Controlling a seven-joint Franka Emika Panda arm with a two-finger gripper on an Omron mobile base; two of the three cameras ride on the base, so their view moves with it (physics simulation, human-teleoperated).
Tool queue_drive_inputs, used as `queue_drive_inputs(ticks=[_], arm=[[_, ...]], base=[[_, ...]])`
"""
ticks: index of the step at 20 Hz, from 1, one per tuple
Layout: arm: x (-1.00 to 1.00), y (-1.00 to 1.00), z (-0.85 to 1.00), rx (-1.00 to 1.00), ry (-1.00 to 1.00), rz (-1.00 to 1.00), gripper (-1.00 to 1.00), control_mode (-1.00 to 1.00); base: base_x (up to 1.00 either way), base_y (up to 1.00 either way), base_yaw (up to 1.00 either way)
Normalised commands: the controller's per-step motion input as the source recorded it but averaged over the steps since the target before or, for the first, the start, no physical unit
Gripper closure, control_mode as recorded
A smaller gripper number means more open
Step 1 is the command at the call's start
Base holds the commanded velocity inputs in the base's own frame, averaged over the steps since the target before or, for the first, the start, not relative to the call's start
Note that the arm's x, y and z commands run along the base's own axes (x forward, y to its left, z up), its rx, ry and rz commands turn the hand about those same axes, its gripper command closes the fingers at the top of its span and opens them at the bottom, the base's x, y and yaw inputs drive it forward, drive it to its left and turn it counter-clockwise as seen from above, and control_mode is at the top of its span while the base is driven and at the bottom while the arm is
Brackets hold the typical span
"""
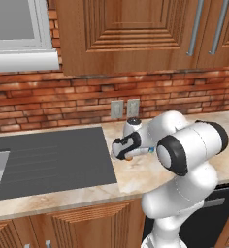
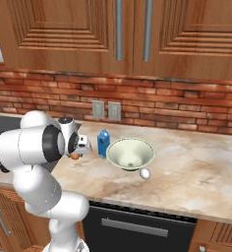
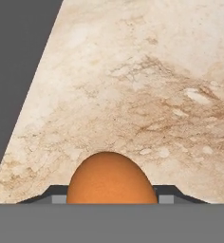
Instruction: Gather the eggs and milk located in the vicinity of the sink area and place them right next to the bowl.
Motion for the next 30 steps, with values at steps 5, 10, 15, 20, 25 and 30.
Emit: queue_drive_inputs(ticks=[5,10,15,20,25,30], arm=[[-0.59,-0.22,0.43,0.0,0.0,0.0,1.0,-1.0],[-0.56,-0.31,0.46,0.0,0.0,0.0,1.0,-1.0],[-0.48,-0.36,0.65,0.0,0.03,0.0,1.0,-1.0],[-0.36,-0.52,0.54,0.0,0.06,0.0,1.0,-1.0],[-0.34,-0.77,0.18,0.0,0.03,0.0,1.0,-1.0],[-0.12,-0.99,0.0,0.0,0.0,0.01,1.0,-1.0]], base=[[0.0,0.0,0.0],[0.0,0.0,0.0],[0.0,0.0,0.0],[0.0,0.0,0.0],[0.0,0.0,0.0],[0.0,0.0,0.0]])
